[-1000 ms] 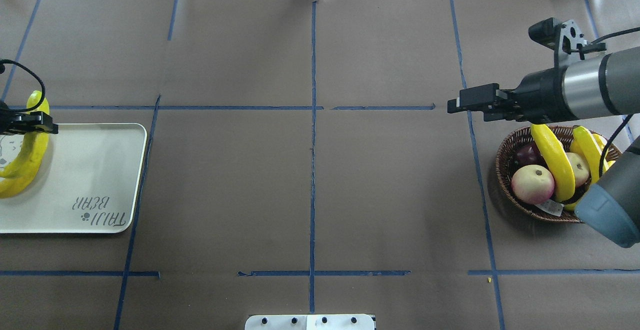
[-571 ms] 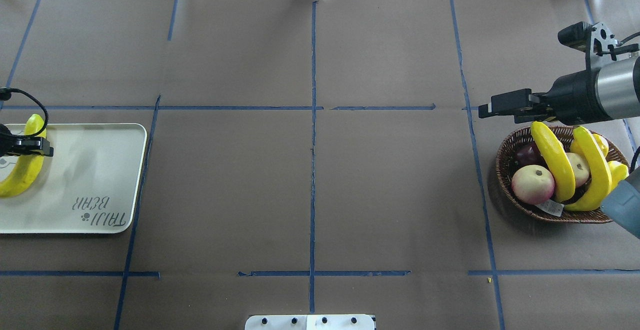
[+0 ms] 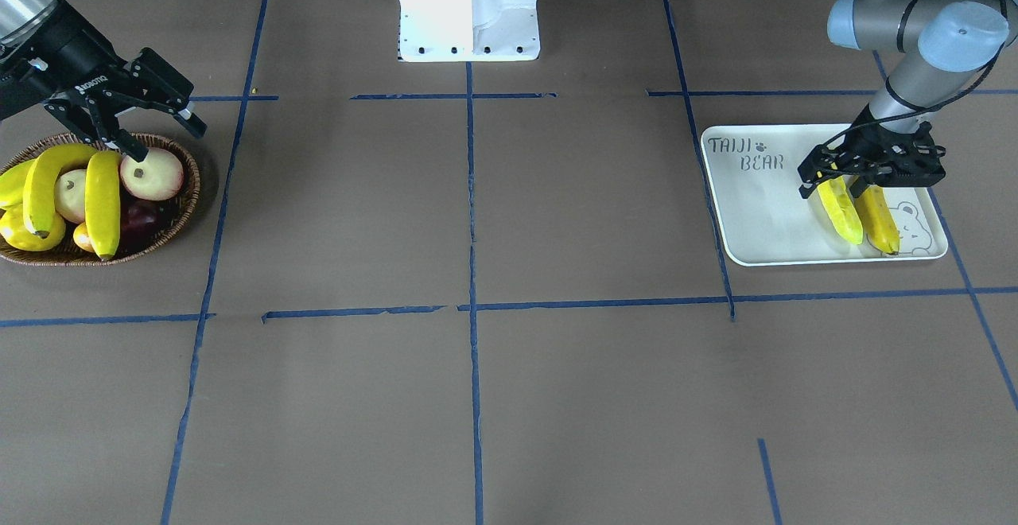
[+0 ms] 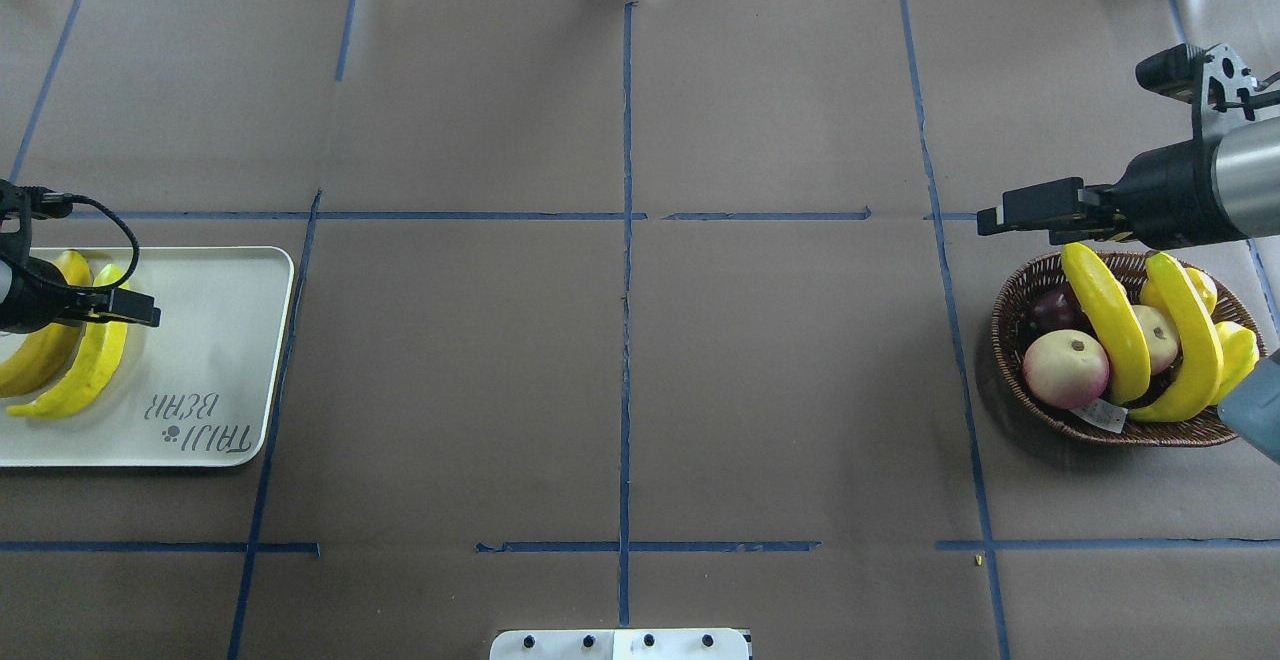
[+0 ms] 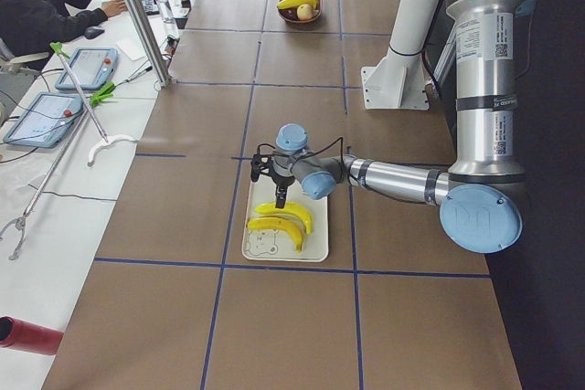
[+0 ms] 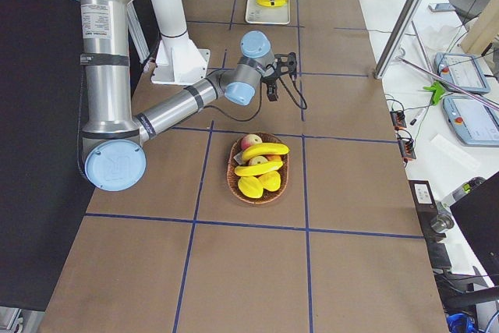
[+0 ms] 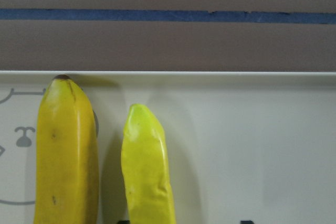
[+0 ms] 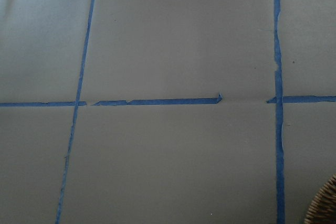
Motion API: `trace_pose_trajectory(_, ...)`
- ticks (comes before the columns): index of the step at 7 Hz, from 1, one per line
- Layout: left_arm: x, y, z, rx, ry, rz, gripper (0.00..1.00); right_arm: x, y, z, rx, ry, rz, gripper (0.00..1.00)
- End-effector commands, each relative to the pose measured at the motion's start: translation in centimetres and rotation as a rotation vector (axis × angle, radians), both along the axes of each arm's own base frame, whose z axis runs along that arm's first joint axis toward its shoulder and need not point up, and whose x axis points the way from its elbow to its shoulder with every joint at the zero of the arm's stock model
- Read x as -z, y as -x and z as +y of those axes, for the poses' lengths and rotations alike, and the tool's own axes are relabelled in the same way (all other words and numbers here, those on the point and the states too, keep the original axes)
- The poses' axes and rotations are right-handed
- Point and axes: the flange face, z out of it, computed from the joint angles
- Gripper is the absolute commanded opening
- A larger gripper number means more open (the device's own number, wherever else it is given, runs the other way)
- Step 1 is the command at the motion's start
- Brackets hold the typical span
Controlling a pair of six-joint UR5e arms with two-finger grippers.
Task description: Transfer all bananas from basket to plate
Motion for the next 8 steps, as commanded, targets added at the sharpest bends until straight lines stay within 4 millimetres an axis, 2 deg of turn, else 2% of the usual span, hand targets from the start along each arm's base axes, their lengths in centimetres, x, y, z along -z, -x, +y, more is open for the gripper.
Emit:
trace_pose_trajectory(1, 4.5, 1.2, -2.4, -0.023, 0.000, 0.123, 0.99, -4.7, -2.6, 1.3, 0.041, -0.068, 0.101, 1.00)
trace_pose_trajectory(2, 8.1, 2.0, -4.9, -0.026, 0.014, 0.181, 0.99, -8.5, -4.1, 3.2, 0.083, -0.083, 0.169, 1.00)
trace_pose_trajectory(3, 11.1, 1.8, -5.9, -0.019, 0.019, 0.186, 0.99, -11.7, -5.1, 4.4, 0.111, -0.067, 0.216, 1.00)
trace_pose_trajectory(4, 14.1, 1.1, -7.0, -0.014, 0.030, 0.182, 0.99, -14.5, -7.2, 4.6, 0.124, -0.013, 0.213, 0.99)
trace_pose_trajectory(5, 15.4, 0.8, -7.4, -0.010, 0.033, 0.182, 0.99, -16.7, -9.3, 4.3, 0.142, 0.046, 0.161, 0.99)
trace_pose_trajectory(7, 16.8, 0.4, -7.7, 0.006, 0.042, 0.201, 0.99, -22.2, -10.8, 4.8, 0.114, 0.081, 0.148, 0.99)
trace_pose_trajectory(8, 17.1, 0.4, -7.7, 0.006, 0.038, 0.203, 0.99, -23.5, -10.8, 4.8, 0.113, 0.101, 0.154, 0.99)
